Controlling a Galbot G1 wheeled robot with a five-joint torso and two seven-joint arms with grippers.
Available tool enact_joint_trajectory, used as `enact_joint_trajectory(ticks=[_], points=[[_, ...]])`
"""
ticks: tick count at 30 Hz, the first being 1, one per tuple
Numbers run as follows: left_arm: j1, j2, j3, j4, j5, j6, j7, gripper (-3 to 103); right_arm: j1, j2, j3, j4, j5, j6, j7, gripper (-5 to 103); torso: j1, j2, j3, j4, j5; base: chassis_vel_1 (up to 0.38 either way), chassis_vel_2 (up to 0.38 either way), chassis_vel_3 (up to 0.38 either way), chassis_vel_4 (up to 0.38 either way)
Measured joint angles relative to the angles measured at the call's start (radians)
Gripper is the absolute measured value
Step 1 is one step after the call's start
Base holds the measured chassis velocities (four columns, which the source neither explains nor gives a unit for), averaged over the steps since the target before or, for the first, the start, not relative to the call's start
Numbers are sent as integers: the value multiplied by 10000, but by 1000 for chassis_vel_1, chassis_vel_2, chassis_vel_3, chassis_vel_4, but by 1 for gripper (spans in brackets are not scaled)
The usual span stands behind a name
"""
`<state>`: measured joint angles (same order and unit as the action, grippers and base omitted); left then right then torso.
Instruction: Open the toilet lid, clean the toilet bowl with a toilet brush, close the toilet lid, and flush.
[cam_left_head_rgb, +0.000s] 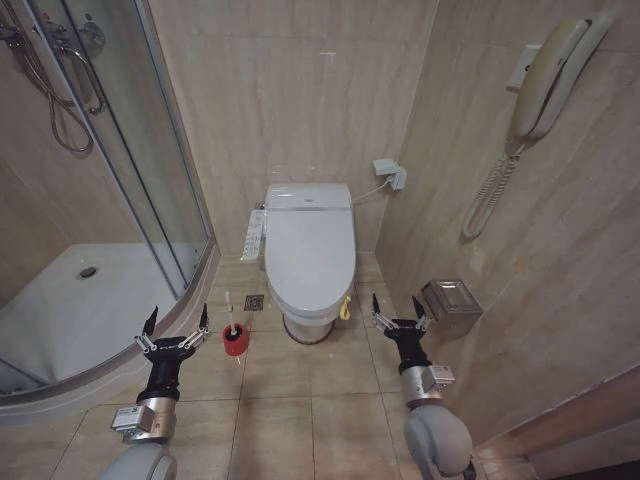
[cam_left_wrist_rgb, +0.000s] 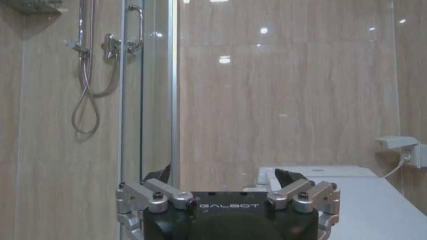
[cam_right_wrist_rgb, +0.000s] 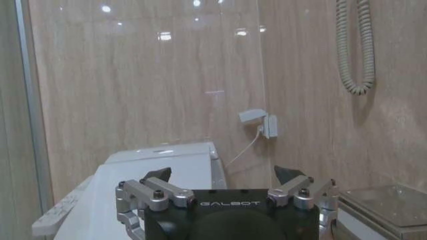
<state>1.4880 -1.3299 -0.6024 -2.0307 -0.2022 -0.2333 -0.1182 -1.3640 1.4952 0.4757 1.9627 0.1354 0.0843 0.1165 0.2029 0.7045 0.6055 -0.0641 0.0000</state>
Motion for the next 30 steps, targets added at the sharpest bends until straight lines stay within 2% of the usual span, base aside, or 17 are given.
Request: enact_joint_trajectory(ticks=[21, 30], points=[[1, 0, 0, 0, 0, 0, 0, 100, 75, 0, 67, -250, -74, 23, -28, 100, -1, 0, -1, 0, 1, 0, 0, 0, 0], [1, 0, 0, 0, 0, 0, 1, 100, 131, -17, 100, -363, -23, 46, -19, 100, -2, 0, -1, 1, 1, -121, 127, 124, -131]])
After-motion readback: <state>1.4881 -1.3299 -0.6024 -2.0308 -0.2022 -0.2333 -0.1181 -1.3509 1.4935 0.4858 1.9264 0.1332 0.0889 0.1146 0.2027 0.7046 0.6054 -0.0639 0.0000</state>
